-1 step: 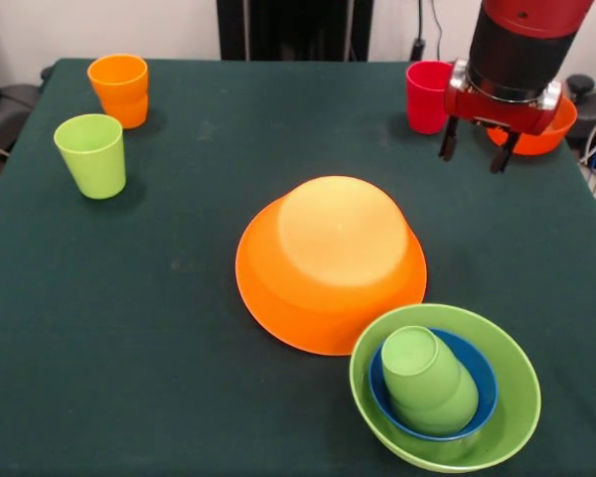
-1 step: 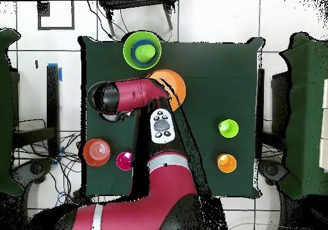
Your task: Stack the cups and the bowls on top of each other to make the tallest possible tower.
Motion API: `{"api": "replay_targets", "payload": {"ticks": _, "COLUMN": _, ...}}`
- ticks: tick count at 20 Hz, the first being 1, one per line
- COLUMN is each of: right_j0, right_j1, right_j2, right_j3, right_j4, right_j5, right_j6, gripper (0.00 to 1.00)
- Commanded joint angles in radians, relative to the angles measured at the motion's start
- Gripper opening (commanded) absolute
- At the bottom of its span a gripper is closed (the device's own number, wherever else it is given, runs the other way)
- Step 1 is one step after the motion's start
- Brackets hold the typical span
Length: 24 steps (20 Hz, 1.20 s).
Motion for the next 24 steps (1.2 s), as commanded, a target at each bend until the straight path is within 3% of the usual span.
{"api": "replay_targets", "payload": {"ticks": 1, "right_j0": 0.081, "right_j1": 0.027, "right_j2": -0.102, "right_j3": 0.178, "right_j4": 0.038, "right_j5": -0.127, "right_j6": 0.340, "gripper": 1.00}}
{"api": "replay_targets", "payload": {"ticks": 5, "right_j0": 0.154, "right_j1": -0.030, "right_j2": -0.165, "right_j3": 0.237, "right_j4": 0.078, "right_j5": -0.123, "right_j6": 0.400, "gripper": 1.00}}
{"api": "replay_targets", "payload": {"ticks": 12, "right_j0": 0.211, "right_j1": -0.114, "right_j2": -0.161, "right_j3": 0.286, "right_j4": 0.163, "right_j5": -0.071, "right_j6": 0.413, "gripper": 1.00}}
{"api": "replay_targets", "payload": {"ticks": 14, "right_j0": 0.220, "right_j1": -0.105, "right_j2": -0.163, "right_j3": 0.280, "right_j4": 0.180, "right_j5": -0.090, "right_j6": 0.422, "gripper": 1.00}}
{"api": "replay_targets", "payload": {"ticks": 24, "right_j0": 0.282, "right_j1": 0.083, "right_j2": -0.191, "right_j3": 0.249, "right_j4": 0.291, "right_j5": -0.382, "right_j6": 0.531, "gripper": 1.00}}
